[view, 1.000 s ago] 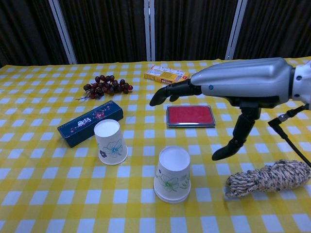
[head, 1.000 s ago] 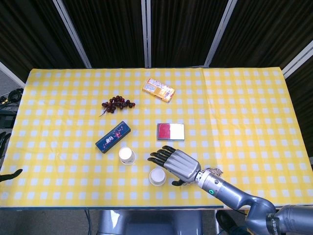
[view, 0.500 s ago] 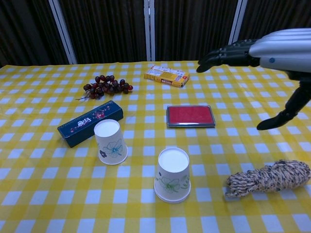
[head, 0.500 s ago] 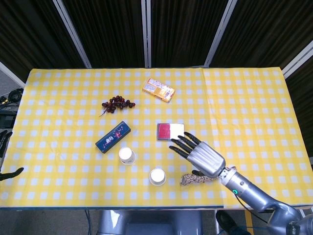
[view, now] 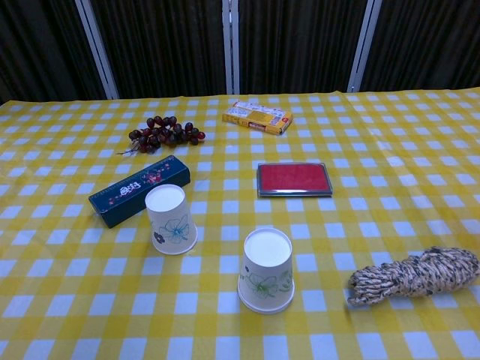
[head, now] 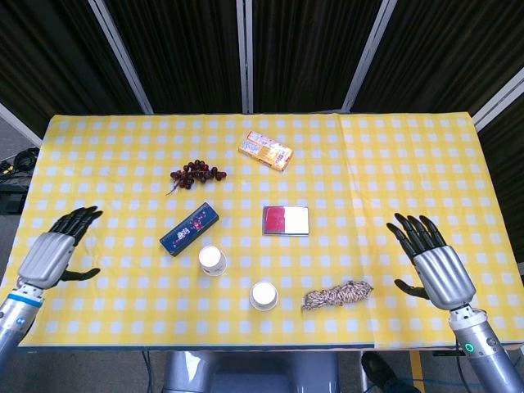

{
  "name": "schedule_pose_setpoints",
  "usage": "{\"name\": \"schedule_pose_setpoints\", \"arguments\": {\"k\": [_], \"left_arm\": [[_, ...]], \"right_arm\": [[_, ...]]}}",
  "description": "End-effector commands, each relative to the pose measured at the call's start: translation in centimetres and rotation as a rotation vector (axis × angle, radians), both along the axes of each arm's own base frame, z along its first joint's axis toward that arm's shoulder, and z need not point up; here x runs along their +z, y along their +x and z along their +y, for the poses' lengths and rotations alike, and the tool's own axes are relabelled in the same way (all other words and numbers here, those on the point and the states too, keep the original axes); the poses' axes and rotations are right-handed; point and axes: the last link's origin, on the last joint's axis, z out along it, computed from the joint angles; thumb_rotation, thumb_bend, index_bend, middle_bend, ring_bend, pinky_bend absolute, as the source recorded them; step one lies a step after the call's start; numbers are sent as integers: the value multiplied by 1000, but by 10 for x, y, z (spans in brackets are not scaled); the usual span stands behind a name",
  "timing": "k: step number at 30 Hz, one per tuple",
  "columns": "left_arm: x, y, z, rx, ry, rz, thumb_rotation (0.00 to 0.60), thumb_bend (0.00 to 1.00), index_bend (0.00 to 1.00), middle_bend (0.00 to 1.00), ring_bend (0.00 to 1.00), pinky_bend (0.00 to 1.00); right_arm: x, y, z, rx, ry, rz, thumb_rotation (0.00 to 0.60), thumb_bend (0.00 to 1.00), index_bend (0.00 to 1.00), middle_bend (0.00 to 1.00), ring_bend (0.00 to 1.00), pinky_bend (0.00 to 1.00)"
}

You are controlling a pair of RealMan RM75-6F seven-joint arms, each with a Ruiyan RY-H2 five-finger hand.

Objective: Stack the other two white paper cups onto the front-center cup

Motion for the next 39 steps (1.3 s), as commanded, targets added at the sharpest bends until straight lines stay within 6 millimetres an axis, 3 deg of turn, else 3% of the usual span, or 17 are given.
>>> {"name": "schedule_pose_setpoints", "arguments": {"k": [1, 7, 23, 26, 28, 32, 39], "left_arm": [[-38, 43, 40, -199, -92, 2, 600, 0, 192, 122, 117, 194], [-63, 68, 54, -293, -138, 18, 600, 0, 297, 209, 205, 287], [-139, 123, 67, -423, -313, 92, 600, 4, 305, 211, 211, 295], [-150, 130, 69, -428, -334, 106, 600, 136, 305, 211, 211, 295], [-154, 133, 69, -434, -347, 124, 600, 216, 302, 211, 214, 297], [-160, 137, 68, -449, -352, 152, 600, 224, 311, 227, 253, 327], [-157, 142, 69, -478, -317, 207, 600, 224, 427, 343, 373, 487]], "right_arm": [[2, -3, 7, -50, -38, 29, 600, 0, 10, 0, 0, 0], [2, -7, 9, -87, -47, 49, 600, 0, 10, 0, 0, 0], [10, -13, 2, -109, -84, 48, 600, 0, 20, 0, 0, 0], [10, -14, 1, -114, -89, 45, 600, 0, 23, 0, 0, 0], [11, -14, 1, -113, -92, 44, 600, 0, 24, 0, 0, 0], [11, -14, 2, -108, -95, 42, 600, 0, 27, 0, 0, 0], [12, -15, 1, -106, -102, 33, 600, 0, 30, 0, 0, 0]]}}
